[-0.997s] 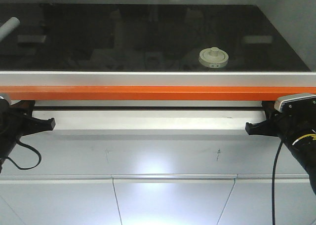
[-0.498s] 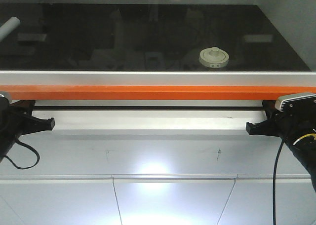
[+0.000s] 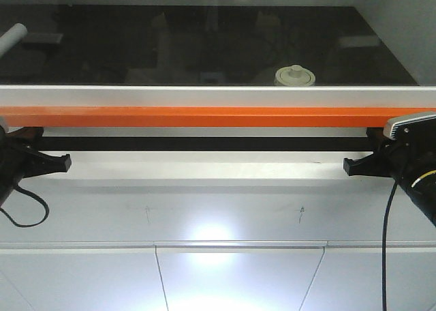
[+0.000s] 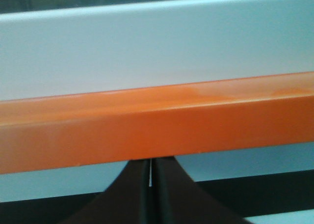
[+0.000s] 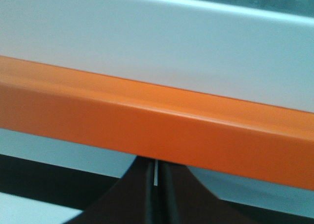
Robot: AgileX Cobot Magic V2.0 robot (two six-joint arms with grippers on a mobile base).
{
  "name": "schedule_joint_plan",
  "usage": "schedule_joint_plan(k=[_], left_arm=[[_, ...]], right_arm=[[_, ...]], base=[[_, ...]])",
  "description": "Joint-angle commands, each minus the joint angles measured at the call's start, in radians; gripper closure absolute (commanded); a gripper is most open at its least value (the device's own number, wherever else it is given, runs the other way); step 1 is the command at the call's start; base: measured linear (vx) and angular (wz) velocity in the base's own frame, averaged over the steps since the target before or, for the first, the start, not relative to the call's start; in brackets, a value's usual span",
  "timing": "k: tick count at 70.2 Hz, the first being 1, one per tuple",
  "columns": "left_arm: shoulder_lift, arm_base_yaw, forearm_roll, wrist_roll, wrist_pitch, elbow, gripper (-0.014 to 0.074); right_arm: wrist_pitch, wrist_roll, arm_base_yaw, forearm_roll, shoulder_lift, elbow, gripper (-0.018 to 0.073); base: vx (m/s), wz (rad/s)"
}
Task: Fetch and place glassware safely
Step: 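Lift the sash upward with both grippers holding the orange bar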
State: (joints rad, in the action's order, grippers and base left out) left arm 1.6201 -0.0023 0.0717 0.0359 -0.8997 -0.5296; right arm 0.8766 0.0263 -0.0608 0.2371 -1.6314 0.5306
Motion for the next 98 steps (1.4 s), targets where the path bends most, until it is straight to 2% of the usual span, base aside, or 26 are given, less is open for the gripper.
schedule_joint_plan(k=[1,22,37,74,98], left_arm=[[-0.078,-0.002,0.004,-0.002,-0.152,-0.043,0.0603],[-0.156,-0.002,0.004,-0.003,-0.11,-0.049,0.0603],[-0.206,-0.002,0.005,-0.003,0.026,-0.137,0.0603],[-0.367,-0.002,0.008,-0.003,0.203,-0.301,0.0603],[-0.446,-0.002,0.008,-0.002,0.25,-0.302,0.0603]], right_arm=[[0.173,0.006,-0.004,-0.013,0.076,0.053,0.056],[0.152,0.003,-0.004,-0.014,0.122,0.063,0.056],[0.104,-0.026,-0.004,-0.013,0.16,0.119,0.056],[-0.066,-0.067,-0.004,0.022,0.304,0.264,0.056],[-0.14,-0.096,-0.004,0.031,0.389,0.264,0.056]], base=[[0.0,0.0],[0.0,0.0],[0.0,0.0],[0.0,-0.01],[0.0,0.0]])
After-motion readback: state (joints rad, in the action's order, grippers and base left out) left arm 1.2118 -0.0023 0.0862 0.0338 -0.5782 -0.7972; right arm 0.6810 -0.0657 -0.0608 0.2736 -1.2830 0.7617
